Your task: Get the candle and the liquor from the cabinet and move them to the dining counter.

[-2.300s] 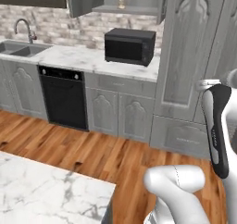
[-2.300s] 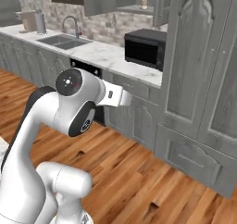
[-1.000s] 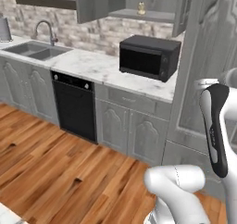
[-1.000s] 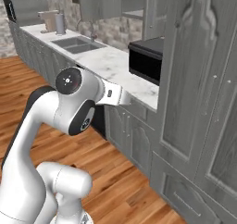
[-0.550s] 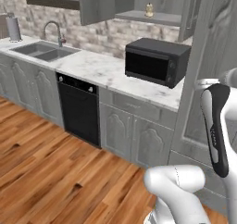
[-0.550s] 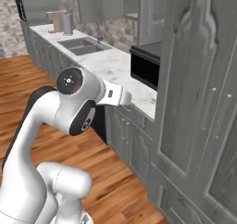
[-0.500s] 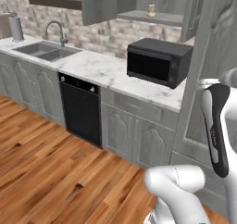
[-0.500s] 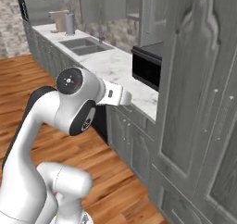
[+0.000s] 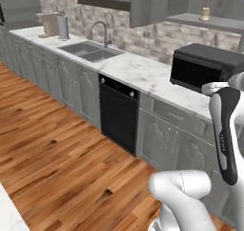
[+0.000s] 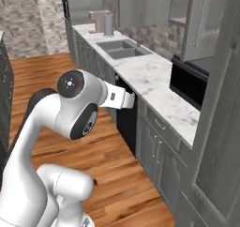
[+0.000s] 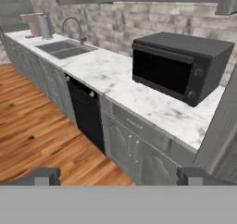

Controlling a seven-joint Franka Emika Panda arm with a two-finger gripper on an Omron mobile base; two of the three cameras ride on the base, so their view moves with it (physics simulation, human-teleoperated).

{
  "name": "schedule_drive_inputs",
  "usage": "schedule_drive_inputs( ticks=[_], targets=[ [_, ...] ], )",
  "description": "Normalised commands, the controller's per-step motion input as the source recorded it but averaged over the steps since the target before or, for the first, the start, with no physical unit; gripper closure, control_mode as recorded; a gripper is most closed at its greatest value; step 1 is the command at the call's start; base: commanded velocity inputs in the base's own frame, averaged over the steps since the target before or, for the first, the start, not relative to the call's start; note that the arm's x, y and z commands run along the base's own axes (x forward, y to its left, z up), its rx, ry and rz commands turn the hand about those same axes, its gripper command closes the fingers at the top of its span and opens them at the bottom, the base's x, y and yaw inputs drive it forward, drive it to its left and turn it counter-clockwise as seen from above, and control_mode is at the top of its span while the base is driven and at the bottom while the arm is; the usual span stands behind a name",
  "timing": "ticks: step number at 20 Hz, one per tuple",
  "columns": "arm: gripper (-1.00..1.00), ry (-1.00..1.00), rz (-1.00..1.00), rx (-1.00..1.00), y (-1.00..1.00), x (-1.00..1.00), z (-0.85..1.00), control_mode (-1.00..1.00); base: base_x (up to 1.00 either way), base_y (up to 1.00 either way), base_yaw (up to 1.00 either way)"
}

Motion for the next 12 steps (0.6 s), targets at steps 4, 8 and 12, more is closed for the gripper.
schedule_drive_inputs(
  ticks=[4,8,12],
  targets=[
    [-1.0,0.0,0.0,0.0,0.0,0.0,0.0,1.0,0.56,0.01,0.37],
    [-1.0,0.0,0.0,0.0,0.0,0.0,0.0,1.0,0.56,-0.08,0.33],
    [-1.0,0.0,0.0,0.0,0.0,0.0,0.0,1.0,0.57,-0.16,0.26]
  ],
)
